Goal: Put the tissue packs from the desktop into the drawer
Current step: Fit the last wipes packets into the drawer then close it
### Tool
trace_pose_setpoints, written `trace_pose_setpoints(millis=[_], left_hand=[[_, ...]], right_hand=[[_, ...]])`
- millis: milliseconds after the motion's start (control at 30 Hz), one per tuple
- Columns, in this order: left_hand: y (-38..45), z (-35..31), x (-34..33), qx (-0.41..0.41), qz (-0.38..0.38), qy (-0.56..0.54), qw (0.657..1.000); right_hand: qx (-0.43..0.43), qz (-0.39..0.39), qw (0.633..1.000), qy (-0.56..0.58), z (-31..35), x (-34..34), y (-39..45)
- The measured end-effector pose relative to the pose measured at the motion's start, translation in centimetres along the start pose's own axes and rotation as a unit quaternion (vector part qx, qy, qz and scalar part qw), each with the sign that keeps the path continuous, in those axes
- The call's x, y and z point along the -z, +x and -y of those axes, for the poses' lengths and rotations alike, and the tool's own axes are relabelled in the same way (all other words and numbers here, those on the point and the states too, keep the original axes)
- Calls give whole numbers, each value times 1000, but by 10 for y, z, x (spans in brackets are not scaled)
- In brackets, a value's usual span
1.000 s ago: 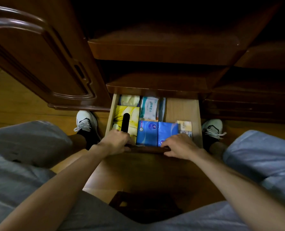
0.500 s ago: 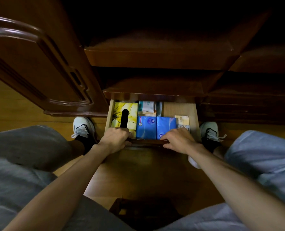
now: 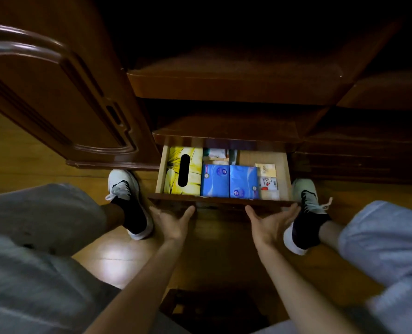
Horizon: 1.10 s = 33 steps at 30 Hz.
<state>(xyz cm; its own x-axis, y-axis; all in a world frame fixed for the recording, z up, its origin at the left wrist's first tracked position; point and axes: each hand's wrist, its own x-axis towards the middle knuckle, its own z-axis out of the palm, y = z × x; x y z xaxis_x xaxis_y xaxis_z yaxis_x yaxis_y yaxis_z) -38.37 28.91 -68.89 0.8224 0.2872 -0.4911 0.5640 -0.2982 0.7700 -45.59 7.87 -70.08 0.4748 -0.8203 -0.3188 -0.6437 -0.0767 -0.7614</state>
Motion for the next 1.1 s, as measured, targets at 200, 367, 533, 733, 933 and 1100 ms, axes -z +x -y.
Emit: trace_pose_setpoints(millis=[200, 367, 533, 733, 933, 1100], left_hand=[[7, 10, -24, -39, 7, 5, 999], [4, 20, -43, -90, -37, 15, 995], [20, 37, -51, -146, -102, 75, 981], [55, 17, -75, -187, -104, 89, 973], [138, -66, -115, -166, -39, 48, 984], [144, -51, -100, -194, 17, 46, 980]], right_hand=[[-2, 46, 997, 65, -15, -8, 10], [29, 10, 998, 57, -31, -19, 13], [58, -11, 996, 67, -37, -36, 20], [90, -41, 994, 47, -22, -59, 59], [96, -28, 995, 3, 46, -101, 149], [101, -10, 995, 12, 41, -104, 152]])
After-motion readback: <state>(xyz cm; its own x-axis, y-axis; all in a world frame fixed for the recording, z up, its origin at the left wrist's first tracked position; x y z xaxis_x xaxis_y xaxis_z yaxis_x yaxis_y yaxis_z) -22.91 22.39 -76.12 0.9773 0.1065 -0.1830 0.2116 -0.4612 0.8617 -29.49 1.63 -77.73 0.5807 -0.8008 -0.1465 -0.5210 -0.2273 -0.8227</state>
